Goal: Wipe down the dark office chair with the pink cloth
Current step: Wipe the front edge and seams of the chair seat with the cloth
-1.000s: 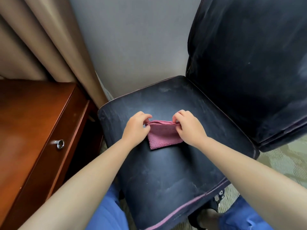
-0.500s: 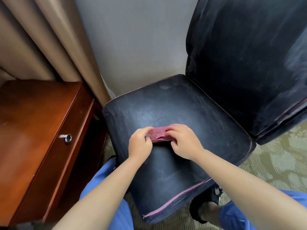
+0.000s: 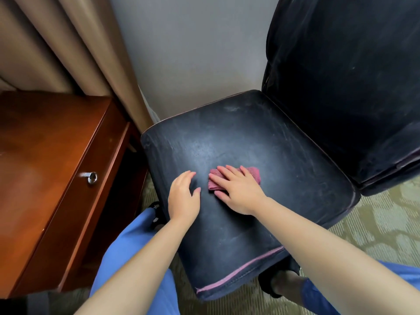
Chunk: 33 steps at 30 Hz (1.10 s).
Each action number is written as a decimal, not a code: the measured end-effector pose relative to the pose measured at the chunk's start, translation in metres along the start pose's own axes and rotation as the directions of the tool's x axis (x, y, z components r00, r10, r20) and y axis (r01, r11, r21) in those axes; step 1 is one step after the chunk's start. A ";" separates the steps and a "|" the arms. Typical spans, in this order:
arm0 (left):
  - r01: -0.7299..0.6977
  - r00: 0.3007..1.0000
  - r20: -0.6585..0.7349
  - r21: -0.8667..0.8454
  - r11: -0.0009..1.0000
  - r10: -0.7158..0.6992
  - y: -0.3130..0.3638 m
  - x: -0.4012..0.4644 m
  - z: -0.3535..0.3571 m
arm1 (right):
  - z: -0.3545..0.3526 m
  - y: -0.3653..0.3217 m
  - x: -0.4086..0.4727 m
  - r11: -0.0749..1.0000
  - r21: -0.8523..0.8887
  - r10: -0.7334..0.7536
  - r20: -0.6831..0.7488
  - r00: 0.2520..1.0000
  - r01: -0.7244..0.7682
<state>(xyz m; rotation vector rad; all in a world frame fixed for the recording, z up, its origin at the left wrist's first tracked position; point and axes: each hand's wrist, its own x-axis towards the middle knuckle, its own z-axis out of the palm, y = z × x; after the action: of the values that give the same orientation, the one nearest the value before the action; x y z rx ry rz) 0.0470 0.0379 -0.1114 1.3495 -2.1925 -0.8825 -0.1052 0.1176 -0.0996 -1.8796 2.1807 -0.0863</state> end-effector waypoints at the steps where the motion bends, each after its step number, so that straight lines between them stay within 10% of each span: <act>1: 0.014 0.999 0.032 0.022 1.000 -0.015 -0.005 -0.004 -0.003 | 0.005 -0.001 -0.002 0.999 -0.029 0.015 0.042 0.999 -0.014; 6: -0.026 0.971 0.238 0.058 0.998 0.011 -0.018 -0.034 -0.020 | 0.014 0.002 -0.024 0.995 -0.071 0.065 -0.031 0.997 -0.067; 12: -0.104 0.928 0.368 0.100 0.990 0.061 -0.027 -0.061 -0.028 | 0.029 -0.014 -0.073 0.948 -0.179 -0.271 -0.027 0.962 0.262; 16: -0.121 0.900 0.431 0.098 0.988 0.068 -0.027 -0.077 -0.034 | 0.016 -0.007 -0.064 0.984 -0.024 0.174 -0.046 0.984 -0.175; 21: -0.177 0.850 0.520 0.129 0.976 0.086 -0.027 -0.092 -0.037 | 0.026 -0.051 -0.105 0.958 -0.067 -0.269 0.120 0.956 0.278; 26: -0.230 0.814 0.575 0.189 0.955 0.082 -0.018 -0.094 -0.045 | 0.024 -0.048 -0.094 0.984 -0.102 0.149 0.000 0.989 -0.149; 31: -0.263 0.794 0.605 0.244 0.933 0.066 -0.010 -0.105 -0.042 | 0.029 -0.063 -0.121 0.968 -0.192 -0.147 0.094 0.985 0.162; 33: -0.279 0.779 0.625 0.290 0.915 0.040 -0.005 -0.106 -0.040 | 0.018 -0.045 -0.125 0.978 -0.195 -0.059 0.046 0.997 0.067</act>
<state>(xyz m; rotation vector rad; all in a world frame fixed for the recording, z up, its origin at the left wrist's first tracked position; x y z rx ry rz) 0.1229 0.1197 -0.0887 1.0846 -3.0608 -0.9687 -0.0421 0.2346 -0.0876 -2.0360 2.1726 0.1603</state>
